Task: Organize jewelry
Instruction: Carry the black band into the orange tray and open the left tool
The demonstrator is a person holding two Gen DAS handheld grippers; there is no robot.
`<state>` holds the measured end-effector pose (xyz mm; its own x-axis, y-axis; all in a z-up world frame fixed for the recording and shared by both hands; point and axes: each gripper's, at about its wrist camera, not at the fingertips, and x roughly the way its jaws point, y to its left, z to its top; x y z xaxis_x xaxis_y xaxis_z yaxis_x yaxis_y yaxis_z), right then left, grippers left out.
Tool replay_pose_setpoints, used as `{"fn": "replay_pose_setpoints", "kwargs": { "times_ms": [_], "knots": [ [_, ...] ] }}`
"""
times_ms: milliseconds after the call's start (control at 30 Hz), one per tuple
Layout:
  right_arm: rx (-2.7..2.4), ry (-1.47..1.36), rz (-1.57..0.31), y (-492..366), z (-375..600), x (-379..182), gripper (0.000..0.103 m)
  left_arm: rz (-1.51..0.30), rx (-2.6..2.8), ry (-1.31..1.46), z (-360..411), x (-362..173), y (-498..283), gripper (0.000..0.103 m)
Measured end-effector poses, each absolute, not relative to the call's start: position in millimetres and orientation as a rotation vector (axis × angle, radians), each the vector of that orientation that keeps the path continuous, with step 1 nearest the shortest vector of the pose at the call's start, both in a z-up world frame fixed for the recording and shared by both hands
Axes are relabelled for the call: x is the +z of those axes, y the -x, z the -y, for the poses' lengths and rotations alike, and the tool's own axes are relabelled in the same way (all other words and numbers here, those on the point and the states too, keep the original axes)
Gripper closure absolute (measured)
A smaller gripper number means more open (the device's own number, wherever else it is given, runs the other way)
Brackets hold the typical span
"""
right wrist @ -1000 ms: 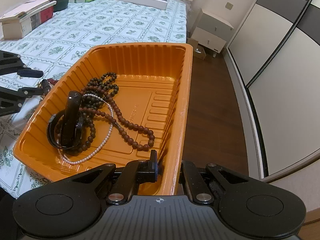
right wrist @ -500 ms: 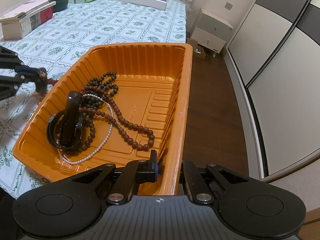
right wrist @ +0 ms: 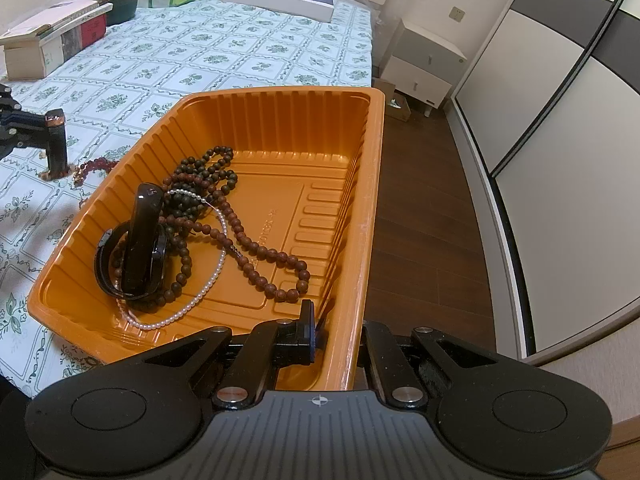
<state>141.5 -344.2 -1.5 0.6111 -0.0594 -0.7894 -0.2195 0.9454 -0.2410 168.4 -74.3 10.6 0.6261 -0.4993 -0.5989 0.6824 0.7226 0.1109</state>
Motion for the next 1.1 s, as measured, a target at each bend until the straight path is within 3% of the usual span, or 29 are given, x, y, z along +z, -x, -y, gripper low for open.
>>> {"fn": "replay_pose_setpoints", "kwargs": {
  "times_ms": [867,1000,1100],
  "knots": [
    [0.095,0.329,-0.913,-140.9,344.1,-1.3,0.098,-0.636,-0.893,-0.308,156.6,6.5,-143.2,0.096],
    [0.095,0.330,-0.912,-140.7,344.4,-1.1,0.098,-0.628,-0.901,-0.306,157.1,5.8,-141.2,0.085],
    [0.096,0.330,-0.912,-140.8,344.7,-0.9,0.098,-0.625,-0.891,-0.286,150.1,7.3,-141.5,0.082]
  ]
}}
